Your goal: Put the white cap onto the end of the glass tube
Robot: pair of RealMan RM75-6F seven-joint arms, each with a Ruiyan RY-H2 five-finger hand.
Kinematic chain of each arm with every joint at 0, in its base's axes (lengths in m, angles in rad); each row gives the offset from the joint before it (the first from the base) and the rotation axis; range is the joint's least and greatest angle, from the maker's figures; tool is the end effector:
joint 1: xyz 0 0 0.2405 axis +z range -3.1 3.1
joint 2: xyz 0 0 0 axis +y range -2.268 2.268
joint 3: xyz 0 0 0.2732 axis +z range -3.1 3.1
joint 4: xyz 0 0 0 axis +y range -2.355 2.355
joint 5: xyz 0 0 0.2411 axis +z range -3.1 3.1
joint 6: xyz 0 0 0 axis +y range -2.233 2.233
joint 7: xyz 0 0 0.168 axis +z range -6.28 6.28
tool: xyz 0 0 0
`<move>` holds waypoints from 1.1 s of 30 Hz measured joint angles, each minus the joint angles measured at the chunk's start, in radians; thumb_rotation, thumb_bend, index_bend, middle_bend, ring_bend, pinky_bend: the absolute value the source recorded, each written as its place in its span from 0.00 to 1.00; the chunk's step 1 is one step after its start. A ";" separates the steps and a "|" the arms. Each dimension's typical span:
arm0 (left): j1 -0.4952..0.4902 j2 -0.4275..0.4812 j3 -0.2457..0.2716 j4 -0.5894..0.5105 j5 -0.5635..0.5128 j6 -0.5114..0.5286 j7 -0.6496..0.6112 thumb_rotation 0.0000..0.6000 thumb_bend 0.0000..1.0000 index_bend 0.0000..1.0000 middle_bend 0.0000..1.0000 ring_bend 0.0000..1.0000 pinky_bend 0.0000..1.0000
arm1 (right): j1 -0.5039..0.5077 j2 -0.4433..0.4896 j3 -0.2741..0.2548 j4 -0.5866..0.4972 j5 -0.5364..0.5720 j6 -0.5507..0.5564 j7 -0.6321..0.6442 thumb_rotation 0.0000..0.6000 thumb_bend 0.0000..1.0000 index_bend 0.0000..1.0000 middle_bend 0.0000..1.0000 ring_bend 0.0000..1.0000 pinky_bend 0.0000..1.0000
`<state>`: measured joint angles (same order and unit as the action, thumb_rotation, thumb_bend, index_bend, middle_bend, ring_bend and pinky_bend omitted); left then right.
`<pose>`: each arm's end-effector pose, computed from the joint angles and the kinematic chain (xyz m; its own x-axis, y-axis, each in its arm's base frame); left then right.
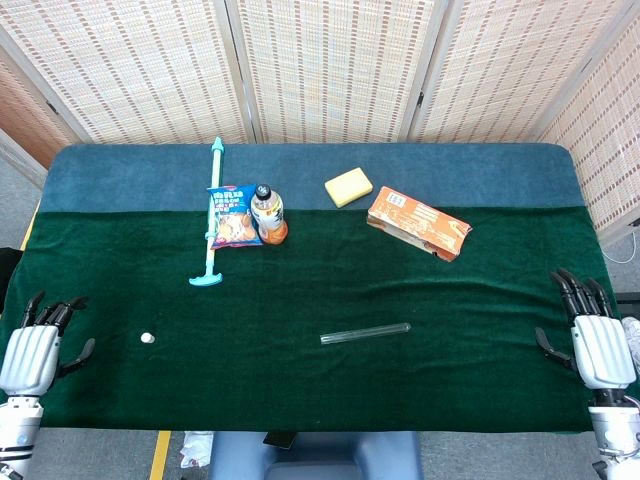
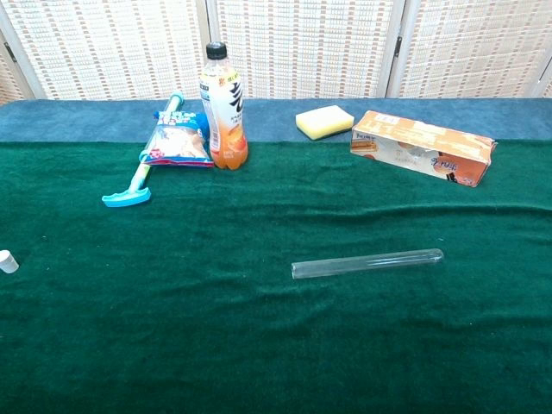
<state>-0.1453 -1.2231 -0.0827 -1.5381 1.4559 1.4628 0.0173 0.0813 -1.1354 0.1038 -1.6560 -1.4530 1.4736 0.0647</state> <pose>-0.3350 0.2377 0.1137 0.3754 -0.0280 0.9265 0.9265 -0.0178 -0.3759 -0.3299 -0.2194 0.1375 0.2694 0.0358 0.9624 -0.9629 0.0294 0.2684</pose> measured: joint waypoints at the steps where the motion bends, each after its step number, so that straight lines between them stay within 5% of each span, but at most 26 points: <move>1: -0.001 -0.002 -0.001 0.002 -0.002 0.000 0.005 1.00 0.40 0.23 0.33 0.27 0.06 | 0.002 0.001 0.000 -0.002 0.000 -0.003 0.000 1.00 0.43 0.07 0.10 0.11 0.02; 19: -0.003 0.008 0.008 -0.009 0.016 -0.004 -0.026 1.00 0.40 0.24 0.33 0.27 0.07 | 0.051 0.020 -0.018 -0.032 -0.048 -0.075 -0.050 1.00 0.43 0.08 0.18 0.22 0.11; 22: -0.001 0.010 0.010 -0.013 0.022 0.001 -0.028 1.00 0.40 0.24 0.33 0.27 0.07 | 0.084 0.021 -0.022 -0.046 -0.062 -0.121 -0.084 1.00 0.43 0.08 0.27 0.33 0.22; 28: 0.004 0.014 0.017 -0.018 0.035 0.012 -0.031 1.00 0.40 0.24 0.33 0.28 0.07 | 0.164 -0.004 -0.024 -0.063 -0.071 -0.238 -0.178 1.00 0.42 0.10 0.47 0.63 0.65; 33: 0.013 0.019 0.022 -0.022 0.039 0.023 -0.037 1.00 0.40 0.24 0.33 0.28 0.07 | 0.235 -0.065 -0.019 -0.065 -0.055 -0.331 -0.247 1.00 0.40 0.23 0.72 0.90 0.91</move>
<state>-0.1326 -1.2038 -0.0611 -1.5604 1.4948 1.4858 -0.0193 0.3163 -1.2005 0.0849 -1.7209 -1.5078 1.1425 -0.1823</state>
